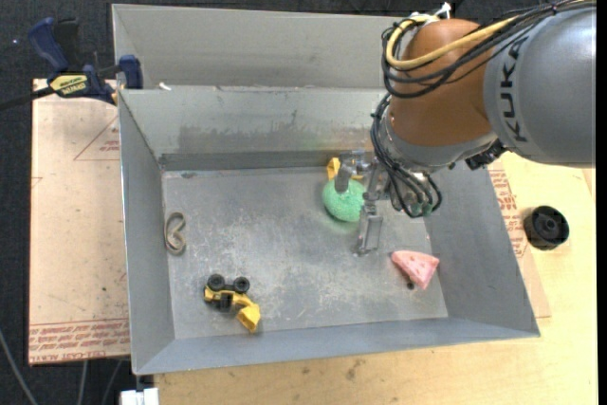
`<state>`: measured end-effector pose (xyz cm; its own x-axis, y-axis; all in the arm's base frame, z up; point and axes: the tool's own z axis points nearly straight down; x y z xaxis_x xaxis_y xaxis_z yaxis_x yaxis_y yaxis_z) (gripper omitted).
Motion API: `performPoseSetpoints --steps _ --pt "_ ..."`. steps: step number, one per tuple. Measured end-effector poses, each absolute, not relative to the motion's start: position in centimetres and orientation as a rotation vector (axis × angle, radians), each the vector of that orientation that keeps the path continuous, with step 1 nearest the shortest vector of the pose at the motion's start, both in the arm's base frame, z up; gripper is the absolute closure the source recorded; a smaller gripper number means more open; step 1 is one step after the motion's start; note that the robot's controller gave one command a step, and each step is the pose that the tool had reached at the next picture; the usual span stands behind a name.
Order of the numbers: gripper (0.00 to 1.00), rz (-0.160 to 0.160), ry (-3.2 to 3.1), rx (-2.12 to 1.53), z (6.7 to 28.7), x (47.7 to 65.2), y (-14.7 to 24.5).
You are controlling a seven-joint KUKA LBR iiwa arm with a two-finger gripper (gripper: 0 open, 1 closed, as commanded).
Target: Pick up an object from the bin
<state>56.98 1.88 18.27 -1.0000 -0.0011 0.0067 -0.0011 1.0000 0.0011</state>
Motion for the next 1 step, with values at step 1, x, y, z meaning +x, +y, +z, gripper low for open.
performPoseSetpoints --steps 1 --pt "0.0 -0.002 -3.143 0.001 18.73 57.14 1.87"
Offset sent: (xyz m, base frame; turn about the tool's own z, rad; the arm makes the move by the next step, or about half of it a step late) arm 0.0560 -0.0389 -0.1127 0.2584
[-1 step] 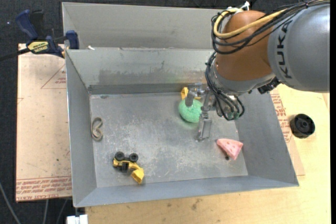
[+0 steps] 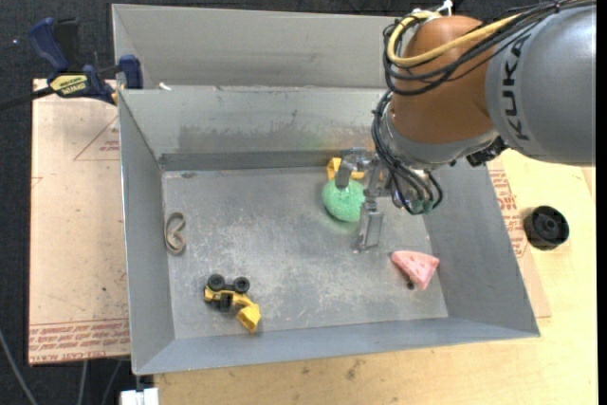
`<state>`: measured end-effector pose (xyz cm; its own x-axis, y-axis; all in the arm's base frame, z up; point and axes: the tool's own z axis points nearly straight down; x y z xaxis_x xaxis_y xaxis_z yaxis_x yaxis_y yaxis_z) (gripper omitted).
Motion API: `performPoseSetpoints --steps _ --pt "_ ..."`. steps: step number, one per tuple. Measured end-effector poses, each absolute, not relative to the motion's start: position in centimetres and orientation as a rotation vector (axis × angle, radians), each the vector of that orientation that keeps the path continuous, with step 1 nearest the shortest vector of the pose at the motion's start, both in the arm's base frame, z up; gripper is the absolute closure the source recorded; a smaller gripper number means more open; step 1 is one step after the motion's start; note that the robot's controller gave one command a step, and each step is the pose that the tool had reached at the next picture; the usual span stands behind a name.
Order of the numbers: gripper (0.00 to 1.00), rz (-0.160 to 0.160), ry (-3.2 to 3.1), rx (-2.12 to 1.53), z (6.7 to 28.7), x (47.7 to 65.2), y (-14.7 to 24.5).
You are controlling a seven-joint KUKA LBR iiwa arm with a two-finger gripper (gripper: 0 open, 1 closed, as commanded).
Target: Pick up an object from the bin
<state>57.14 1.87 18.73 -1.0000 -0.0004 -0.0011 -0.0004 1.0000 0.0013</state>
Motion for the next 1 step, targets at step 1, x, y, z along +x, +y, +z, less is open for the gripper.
performPoseSetpoints --steps 1 --pt "0.0 0.003 3.131 0.182 13.63 59.76 0.18"
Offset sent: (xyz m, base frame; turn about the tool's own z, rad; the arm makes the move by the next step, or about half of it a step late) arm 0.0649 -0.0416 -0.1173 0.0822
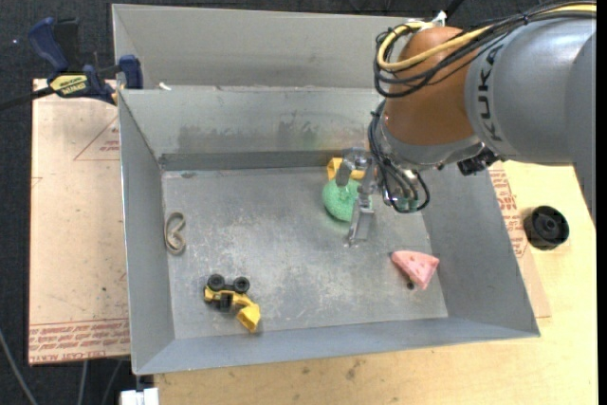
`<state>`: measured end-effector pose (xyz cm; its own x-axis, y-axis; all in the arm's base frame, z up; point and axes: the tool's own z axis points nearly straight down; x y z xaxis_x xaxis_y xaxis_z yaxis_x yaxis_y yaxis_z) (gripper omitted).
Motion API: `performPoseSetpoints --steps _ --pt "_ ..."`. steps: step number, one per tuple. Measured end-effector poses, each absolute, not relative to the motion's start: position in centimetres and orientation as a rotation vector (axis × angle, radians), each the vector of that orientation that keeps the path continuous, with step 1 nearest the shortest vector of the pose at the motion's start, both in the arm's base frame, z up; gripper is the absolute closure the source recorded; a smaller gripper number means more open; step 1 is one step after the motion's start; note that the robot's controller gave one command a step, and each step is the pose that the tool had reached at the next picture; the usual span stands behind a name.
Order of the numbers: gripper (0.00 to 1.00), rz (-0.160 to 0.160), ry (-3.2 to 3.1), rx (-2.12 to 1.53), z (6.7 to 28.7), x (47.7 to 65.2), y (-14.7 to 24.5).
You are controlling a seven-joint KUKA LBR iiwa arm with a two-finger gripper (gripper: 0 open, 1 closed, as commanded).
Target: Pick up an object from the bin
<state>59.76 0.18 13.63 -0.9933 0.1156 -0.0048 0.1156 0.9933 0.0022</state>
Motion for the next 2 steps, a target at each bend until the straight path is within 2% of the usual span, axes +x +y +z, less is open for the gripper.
performPoseSetpoints --steps 1,2 --pt "0.0 0.005 3.125 0.129 7.1 64.1 -2.2" --pt "0.0 0.006 3.116 0.215 7.5 62.8 -2.7"
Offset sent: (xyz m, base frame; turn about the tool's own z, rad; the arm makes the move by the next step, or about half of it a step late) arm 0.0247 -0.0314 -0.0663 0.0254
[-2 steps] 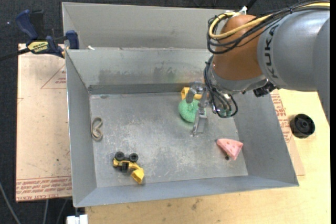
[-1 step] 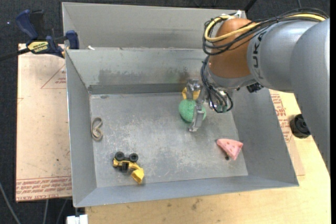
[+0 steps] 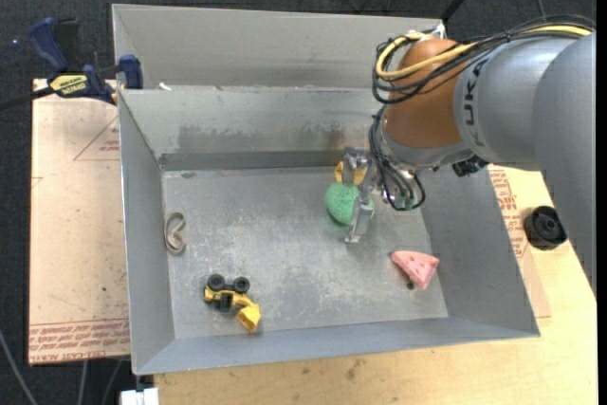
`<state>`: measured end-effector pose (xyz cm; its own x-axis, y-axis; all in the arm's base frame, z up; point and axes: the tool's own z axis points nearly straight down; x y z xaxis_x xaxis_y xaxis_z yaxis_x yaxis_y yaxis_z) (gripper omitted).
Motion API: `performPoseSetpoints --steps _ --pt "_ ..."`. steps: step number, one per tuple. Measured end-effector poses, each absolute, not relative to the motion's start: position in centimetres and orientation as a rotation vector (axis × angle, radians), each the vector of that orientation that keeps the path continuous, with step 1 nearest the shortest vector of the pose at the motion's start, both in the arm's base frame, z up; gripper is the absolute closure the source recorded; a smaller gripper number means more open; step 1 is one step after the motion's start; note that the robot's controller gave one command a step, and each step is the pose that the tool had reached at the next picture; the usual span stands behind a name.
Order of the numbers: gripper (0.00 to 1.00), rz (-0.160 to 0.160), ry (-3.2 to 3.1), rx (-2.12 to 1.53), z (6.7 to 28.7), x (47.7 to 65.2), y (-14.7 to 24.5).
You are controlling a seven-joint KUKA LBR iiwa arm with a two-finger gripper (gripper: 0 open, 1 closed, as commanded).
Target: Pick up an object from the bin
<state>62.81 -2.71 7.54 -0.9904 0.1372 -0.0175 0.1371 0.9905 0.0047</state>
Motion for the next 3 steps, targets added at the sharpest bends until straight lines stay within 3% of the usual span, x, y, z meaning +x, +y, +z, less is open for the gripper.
performPoseSetpoints --steps 1,2,3 --pt "0.0 0.007 3.111 0.328 7.45 62.91 -2.99" --pt "1.0 0.007 3.102 0.216 7.97 63.22 -2.69" --pt "1.0 0.007 3.102 0.216 7.98 63.22 -2.69"
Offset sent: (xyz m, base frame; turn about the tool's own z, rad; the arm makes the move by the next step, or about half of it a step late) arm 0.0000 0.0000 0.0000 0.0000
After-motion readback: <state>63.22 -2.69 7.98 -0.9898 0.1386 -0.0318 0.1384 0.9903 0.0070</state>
